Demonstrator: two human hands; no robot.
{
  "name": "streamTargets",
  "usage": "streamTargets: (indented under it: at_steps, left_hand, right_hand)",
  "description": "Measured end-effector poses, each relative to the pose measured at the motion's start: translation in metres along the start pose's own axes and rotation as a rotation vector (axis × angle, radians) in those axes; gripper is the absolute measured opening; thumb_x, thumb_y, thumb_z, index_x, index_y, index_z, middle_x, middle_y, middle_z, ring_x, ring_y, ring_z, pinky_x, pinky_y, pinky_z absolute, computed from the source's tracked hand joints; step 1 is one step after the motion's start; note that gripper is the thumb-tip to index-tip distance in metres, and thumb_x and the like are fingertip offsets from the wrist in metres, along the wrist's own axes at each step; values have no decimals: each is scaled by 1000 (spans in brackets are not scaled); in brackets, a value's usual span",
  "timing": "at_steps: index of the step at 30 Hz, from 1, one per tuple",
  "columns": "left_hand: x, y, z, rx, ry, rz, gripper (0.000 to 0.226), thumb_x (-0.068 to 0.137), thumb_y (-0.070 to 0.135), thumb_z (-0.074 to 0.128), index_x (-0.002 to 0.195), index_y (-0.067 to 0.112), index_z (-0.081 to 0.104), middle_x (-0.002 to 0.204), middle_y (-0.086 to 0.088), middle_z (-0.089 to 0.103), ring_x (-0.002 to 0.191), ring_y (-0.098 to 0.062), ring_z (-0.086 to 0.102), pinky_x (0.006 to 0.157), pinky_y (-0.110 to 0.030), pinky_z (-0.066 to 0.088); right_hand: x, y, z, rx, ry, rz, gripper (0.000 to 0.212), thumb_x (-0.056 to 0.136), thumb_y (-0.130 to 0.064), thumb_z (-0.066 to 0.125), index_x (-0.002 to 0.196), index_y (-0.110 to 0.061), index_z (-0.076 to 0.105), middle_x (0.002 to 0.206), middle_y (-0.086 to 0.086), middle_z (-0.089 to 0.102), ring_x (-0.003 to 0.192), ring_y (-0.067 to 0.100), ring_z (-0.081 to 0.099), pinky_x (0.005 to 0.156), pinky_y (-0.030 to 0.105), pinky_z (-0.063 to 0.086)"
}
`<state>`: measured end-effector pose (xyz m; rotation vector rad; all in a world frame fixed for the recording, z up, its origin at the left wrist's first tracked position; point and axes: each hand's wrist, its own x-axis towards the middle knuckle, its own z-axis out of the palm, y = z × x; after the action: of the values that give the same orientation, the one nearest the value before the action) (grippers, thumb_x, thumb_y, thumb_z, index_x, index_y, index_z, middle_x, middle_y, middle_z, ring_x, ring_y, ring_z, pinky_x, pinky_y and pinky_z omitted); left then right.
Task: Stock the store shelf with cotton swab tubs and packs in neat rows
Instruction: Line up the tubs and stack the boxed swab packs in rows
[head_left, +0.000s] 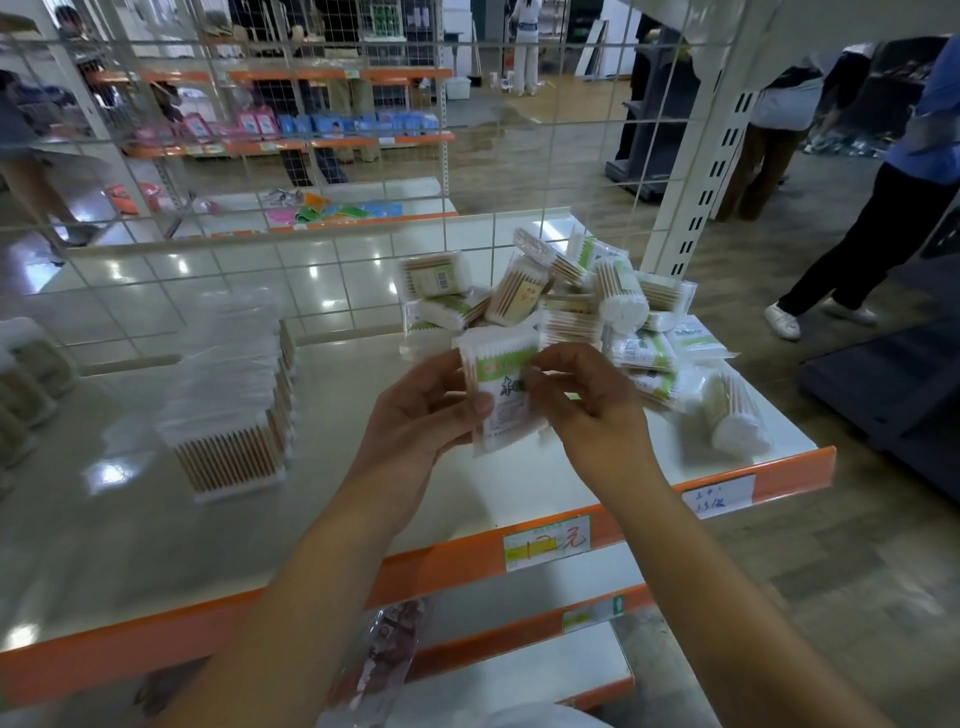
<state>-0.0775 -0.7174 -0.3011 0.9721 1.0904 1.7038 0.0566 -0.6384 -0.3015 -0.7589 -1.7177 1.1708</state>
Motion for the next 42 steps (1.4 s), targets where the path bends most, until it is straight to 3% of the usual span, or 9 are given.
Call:
streamTargets:
  at_steps: [2, 6, 9, 13, 18, 22, 31, 40, 42]
  left_hand:
    - [-1, 0, 0, 45, 8, 33, 45, 57, 21, 73, 102, 20, 70, 92, -4, 70, 84, -21, 66, 71, -30, 53]
    - [-5, 3, 0, 158, 20, 93, 38, 62, 9, 72, 95, 27, 73, 86, 1, 70, 85, -15, 65, 75, -25, 51]
    - [-9, 7, 0, 237, 6, 141, 36, 66, 4, 66, 96, 23, 71, 86, 0, 70, 84, -10, 63, 73, -18, 49]
    - [-11, 12, -13, 354, 30, 163, 34, 69, 8, 70, 98, 26, 68, 87, 3, 69, 83, -7, 62, 73, -19, 50]
    - [-19, 24, -57, 847, 80, 290, 32, 78, 29, 65, 107, 41, 57, 99, 17, 60, 92, 2, 57, 77, -12, 46]
    - [-32, 35, -100, 1117, 119, 288, 37, 82, 29, 63, 119, 25, 59, 103, 23, 53, 94, 3, 51, 80, -7, 37]
    - [-65, 63, -191, 1504, 275, 346, 44, 81, 31, 47, 112, 6, 64, 104, -10, 63, 97, -17, 48, 78, -28, 47]
    - [-86, 52, -235, 1381, 291, 166, 45, 81, 41, 51, 114, 13, 64, 106, -1, 63, 93, -13, 56, 81, -23, 42]
    - [-86, 48, -233, 1285, 276, 114, 45, 80, 45, 54, 110, 14, 66, 104, 4, 63, 92, -4, 52, 79, -18, 40]
  right_hand:
    - [0, -3, 2, 11, -11, 56, 4, 90, -23, 59, 88, -22, 63, 90, -2, 66, 79, 6, 62, 65, 19, 49]
    - [-2, -8, 7, 18, -57, 64, 49, 78, -57, 52, 78, -9, 63, 71, 8, 61, 68, 13, 58, 59, 22, 43]
    - [-2, -12, 10, 16, -61, 67, 35, 72, -45, 61, 73, -10, 63, 62, -1, 59, 60, 12, 55, 54, 22, 44]
    - [1, -9, 17, 235, -21, 94, 33, 70, -16, 70, 101, -10, 62, 88, 2, 69, 84, 14, 67, 75, 34, 56]
    - [7, -11, 40, 417, -50, 121, 35, 76, 10, 65, 108, -1, 55, 96, 9, 63, 84, 8, 65, 70, 24, 55]
    - [8, -14, 73, 338, -147, 140, 37, 70, 3, 74, 102, -5, 58, 94, 10, 62, 81, 7, 64, 68, 23, 54]
    - [5, -17, 156, 179, -328, 89, 29, 74, 2, 71, 91, -20, 62, 82, -9, 61, 73, 1, 60, 59, 17, 49]
    - [-9, 1, 211, 58, -309, 35, 31, 72, -7, 76, 96, -24, 65, 86, -15, 64, 74, 6, 60, 66, 31, 56]
    - [-12, 7, 216, -29, -272, -81, 31, 70, -16, 77, 99, -17, 66, 92, -12, 61, 76, -1, 57, 66, 19, 51]
